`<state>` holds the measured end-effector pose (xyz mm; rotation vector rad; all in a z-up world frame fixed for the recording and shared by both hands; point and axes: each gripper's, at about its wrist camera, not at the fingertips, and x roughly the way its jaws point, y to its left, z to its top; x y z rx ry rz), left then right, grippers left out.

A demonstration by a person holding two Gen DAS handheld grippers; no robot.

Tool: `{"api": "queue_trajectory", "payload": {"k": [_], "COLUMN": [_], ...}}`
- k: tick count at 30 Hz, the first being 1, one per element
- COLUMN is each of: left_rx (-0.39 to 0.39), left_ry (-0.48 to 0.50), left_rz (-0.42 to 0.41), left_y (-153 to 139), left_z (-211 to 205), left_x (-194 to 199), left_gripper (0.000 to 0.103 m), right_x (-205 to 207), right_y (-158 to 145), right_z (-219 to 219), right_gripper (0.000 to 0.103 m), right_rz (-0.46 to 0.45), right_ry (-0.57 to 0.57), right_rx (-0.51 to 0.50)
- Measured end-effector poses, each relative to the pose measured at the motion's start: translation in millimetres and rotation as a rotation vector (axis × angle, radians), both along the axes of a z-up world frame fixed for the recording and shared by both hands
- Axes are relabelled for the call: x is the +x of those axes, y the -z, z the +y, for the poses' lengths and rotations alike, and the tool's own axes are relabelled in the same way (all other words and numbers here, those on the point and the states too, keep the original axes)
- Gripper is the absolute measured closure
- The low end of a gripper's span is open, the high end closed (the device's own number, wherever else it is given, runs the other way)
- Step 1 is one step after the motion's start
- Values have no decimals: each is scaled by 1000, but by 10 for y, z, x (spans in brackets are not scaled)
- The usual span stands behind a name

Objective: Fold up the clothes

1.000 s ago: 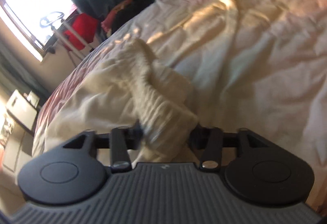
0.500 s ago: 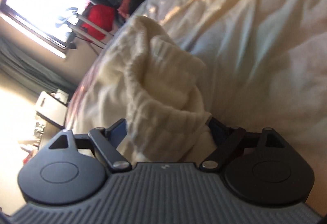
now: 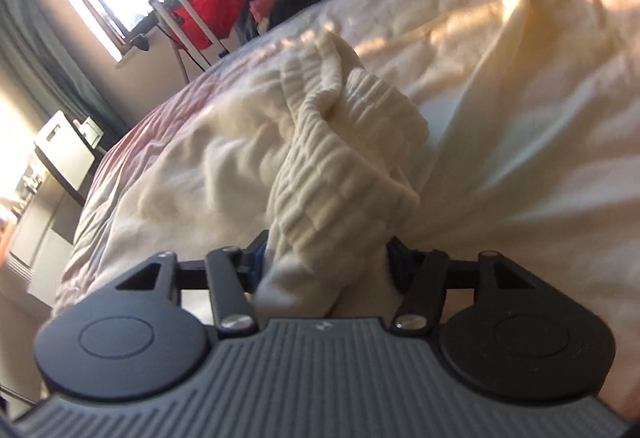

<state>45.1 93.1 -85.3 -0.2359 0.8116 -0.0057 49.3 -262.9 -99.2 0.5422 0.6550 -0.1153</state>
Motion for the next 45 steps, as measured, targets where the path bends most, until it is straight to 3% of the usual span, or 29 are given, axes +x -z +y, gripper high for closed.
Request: {"api": "queue_trajectory", "payload": {"k": [2,4,7,10,12,15,19,23,27,31,36,42,45], "left_rx": [0,9,18,29,29,23,12,1,-14,-51,-177,-218,-245], "left_ry": [-1,0,3,6,7,2,-9,-10,-9,21,90,126,143], "left_rz": [0,-2,-4,-7,-7,-2,8,10,16,37,16,-17,-25], "left_y": [-1,-4,-4,0,2,4,2,9,11,-35,-179,-264,-269], "left_z": [-3,-16,-28,-40,-43,-37,-40,-50,-37,-19,76,77,67], "left_x": [-1,-3,-2,0,6,33,64,93,105,100,12,26,48], "left_gripper": [1,1,1,1,1,1,1,0,1,6,7,7,7], "right_x": [-97,-191,-133,178,317,594,795,950,1017,916,792,888,927], "right_y": [-113,-188,-191,-101,-124,-100,99,311,414,184,-43,60,201], "right_z": [57,-25,-324,-567,-688,-723,-694,-695,-779,-795,-809,-763,-780], "right_gripper": [43,42,36,30,30,30,28,26,21,21,22,22,29], "right_rz": [-25,-81,-153,-35,10,125,171,198,160,43,-98,-22,55], "right_ry": [11,63,68,40,39,-70,-285,-336,-339,-383,-432,-400,-362], "right_rx": [-62,-32,147,262,250,208,211,234,338,394,469,408,382]}}
